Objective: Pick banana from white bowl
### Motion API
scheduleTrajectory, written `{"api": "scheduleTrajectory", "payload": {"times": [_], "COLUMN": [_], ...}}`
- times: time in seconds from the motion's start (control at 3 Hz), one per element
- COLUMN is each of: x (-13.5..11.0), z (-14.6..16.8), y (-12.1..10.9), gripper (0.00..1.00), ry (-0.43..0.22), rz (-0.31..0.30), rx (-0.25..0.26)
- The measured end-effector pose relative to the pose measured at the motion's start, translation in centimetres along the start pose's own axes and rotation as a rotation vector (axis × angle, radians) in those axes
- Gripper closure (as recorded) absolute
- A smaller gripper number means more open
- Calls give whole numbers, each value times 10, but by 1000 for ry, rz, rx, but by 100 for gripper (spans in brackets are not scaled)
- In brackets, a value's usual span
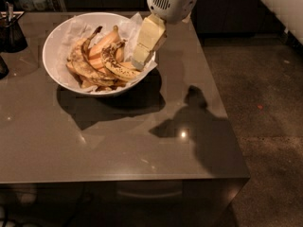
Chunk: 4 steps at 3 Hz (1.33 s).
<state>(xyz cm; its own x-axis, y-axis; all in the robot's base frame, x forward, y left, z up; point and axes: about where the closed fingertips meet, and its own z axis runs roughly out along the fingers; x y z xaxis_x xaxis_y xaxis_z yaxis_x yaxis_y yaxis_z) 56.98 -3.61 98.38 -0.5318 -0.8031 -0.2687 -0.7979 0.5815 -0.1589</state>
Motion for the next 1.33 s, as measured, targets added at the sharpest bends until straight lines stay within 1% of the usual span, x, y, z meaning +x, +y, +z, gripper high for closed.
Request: {"api": "scheduleTrajectory", "payload": {"times": [0.33, 0.67, 1.0, 1.33], "x": [-12, -24, -33, -43], "z": [-3, -4, -5, -4], "y": [16, 32, 37, 35], "gripper": [0, 7, 12, 19], "ry": [-28, -32, -30, -31], "rz": [-34, -78, -104, -108], "rx": [-15, -34, -36, -29]}}
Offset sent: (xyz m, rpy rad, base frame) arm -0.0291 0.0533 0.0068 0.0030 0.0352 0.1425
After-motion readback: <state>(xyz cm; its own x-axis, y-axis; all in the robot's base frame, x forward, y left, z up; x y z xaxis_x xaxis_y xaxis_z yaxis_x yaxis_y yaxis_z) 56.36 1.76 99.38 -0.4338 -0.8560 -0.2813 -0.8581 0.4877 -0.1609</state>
